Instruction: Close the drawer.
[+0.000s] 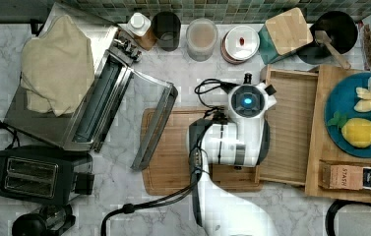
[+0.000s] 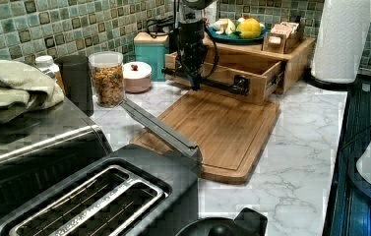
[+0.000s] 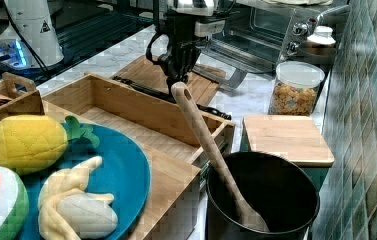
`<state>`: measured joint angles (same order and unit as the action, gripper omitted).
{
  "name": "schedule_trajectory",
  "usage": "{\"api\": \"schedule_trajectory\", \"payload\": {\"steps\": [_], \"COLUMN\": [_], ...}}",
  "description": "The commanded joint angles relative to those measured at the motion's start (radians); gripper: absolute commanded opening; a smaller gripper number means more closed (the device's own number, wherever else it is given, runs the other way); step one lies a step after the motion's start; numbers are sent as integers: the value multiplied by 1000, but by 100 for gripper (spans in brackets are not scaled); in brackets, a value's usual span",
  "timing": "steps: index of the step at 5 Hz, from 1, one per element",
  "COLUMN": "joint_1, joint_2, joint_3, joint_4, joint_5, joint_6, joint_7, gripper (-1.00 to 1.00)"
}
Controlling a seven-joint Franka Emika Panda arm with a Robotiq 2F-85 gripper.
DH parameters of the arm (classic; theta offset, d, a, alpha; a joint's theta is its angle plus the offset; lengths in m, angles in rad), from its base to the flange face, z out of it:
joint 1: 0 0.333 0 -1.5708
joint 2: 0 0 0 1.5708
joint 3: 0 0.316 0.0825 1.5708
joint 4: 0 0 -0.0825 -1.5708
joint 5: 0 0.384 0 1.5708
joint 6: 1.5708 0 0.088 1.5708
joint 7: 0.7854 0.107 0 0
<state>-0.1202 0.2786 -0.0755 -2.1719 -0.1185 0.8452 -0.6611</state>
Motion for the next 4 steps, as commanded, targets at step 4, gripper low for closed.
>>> {"api": "schedule_trajectory", "payload": {"steps": [4], "joint_1": [-332], "joint_2": [-14], "joint_3": [-162], "joint_4": [181], "joint_5": [-62], "joint_6": [-7], "joint_7": [-228], "gripper": [-100]}}
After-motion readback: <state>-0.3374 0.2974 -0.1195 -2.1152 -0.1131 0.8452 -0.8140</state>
